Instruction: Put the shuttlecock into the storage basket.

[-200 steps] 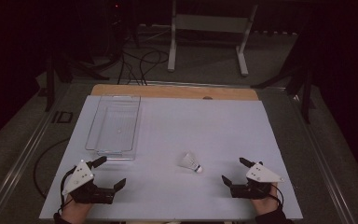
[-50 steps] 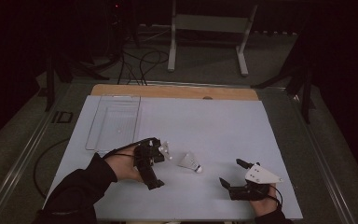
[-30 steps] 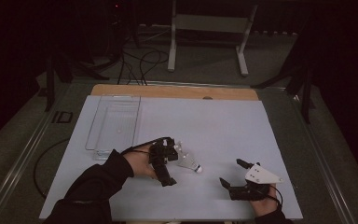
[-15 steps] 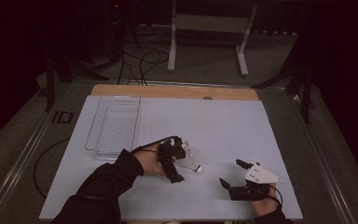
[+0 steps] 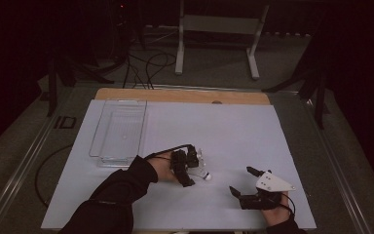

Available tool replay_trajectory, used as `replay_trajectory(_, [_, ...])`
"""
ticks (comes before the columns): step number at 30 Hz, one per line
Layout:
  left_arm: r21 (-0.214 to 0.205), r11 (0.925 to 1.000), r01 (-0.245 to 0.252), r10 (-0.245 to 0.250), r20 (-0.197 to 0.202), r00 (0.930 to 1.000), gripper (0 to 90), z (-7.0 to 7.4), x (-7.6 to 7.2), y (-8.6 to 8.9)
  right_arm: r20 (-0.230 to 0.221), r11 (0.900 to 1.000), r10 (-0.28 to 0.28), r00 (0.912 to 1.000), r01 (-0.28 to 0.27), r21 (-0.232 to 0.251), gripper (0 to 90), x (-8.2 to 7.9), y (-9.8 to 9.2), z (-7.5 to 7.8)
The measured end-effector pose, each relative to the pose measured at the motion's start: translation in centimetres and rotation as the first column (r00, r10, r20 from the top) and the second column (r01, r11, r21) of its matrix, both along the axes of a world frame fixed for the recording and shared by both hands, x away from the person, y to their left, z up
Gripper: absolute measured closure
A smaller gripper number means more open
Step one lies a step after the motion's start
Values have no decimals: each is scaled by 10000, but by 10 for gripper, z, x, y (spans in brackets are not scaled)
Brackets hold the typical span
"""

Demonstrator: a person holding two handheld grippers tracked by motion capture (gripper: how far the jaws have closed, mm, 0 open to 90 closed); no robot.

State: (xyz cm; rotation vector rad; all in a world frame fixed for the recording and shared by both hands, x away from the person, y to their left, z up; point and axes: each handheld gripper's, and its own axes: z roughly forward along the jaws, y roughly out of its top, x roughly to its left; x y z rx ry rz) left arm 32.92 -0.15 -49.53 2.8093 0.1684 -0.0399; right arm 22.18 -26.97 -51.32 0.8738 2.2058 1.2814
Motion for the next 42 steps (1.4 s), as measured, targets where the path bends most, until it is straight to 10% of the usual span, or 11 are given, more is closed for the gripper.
replay_trajectory(23, [-433, 9969, 658, -654, 99, 9978, 890, -5, 0, -11, -30, 9999, 43, 10000, -43, -126, 92, -1, 0, 1])
replay_trajectory(42, [-574, 9946, 865, -870, -68, 9962, 899, 25, -10, -7, -43, 9999, 84, 10000, -84, -112, 92, 0, 1, 0])
